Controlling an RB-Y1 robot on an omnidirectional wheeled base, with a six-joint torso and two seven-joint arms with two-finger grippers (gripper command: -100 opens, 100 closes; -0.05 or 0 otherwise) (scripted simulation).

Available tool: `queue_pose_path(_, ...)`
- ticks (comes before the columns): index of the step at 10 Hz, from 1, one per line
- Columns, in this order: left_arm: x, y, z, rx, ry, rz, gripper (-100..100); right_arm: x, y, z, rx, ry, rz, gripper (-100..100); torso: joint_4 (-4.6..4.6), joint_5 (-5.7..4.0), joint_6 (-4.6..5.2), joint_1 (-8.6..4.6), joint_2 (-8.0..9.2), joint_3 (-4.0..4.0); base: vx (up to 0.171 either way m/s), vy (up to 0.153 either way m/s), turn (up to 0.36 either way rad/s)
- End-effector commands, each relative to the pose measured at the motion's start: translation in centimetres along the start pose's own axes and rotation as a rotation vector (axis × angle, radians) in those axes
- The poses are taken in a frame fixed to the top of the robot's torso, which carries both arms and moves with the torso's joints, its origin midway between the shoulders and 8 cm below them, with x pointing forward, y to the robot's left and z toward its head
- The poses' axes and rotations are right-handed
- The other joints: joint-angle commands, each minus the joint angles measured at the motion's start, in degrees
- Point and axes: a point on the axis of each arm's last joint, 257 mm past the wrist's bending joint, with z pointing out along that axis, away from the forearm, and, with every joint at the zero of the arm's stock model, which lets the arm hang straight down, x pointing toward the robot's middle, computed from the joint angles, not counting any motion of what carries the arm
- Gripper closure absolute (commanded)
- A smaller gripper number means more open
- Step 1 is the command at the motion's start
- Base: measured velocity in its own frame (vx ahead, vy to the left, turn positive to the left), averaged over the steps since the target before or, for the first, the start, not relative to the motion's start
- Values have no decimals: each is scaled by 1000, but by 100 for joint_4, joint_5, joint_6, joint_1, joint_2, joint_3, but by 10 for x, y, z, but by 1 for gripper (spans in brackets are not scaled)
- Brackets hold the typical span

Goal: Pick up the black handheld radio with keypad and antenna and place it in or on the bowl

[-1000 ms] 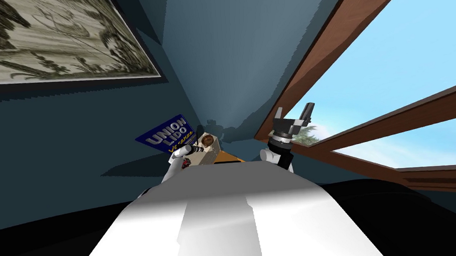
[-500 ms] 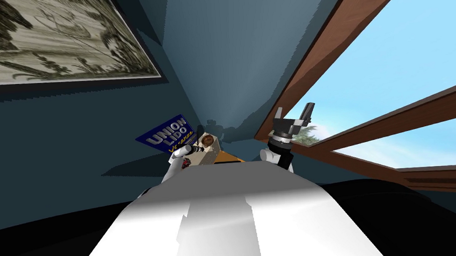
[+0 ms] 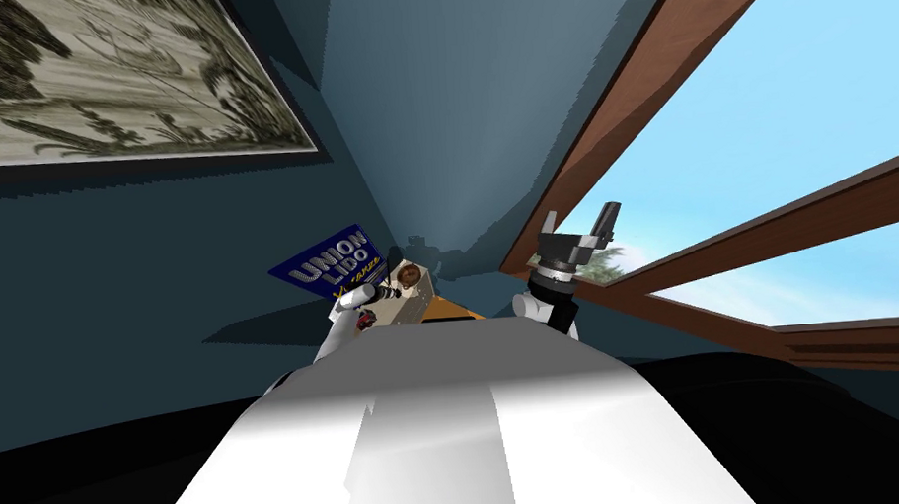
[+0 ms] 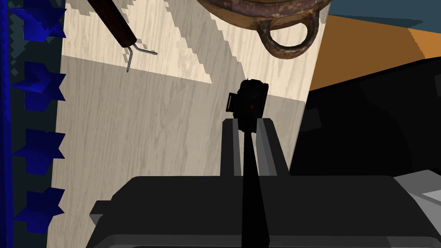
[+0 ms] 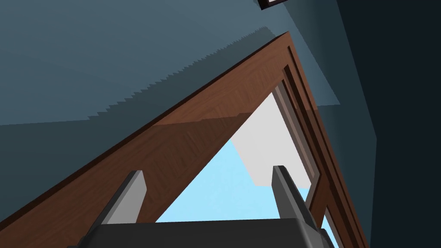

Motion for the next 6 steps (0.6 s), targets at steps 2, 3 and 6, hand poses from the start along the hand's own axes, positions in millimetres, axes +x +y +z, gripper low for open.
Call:
queue_pose_path(2, 15, -2, 2, -5, 9, -5, 100, 0, 0, 0, 0, 0, 0, 0, 2, 0, 6, -3, -1, 0, -24, -6, -43)
queue_pose_path(3, 24, -5, 2, -5, 15, -6, 100, 0, 0, 0, 0, 0, 0, 0, 2, -1, 4, -3, 1, 1, -41, -2, -25)
queue_pose_path(6, 48, -12, 4, -2, 27, -5, 100, 0, 0, 0, 0, 0, 0, 0, 5, -1, 2, 5, 11, 7, -57, 7, -17)
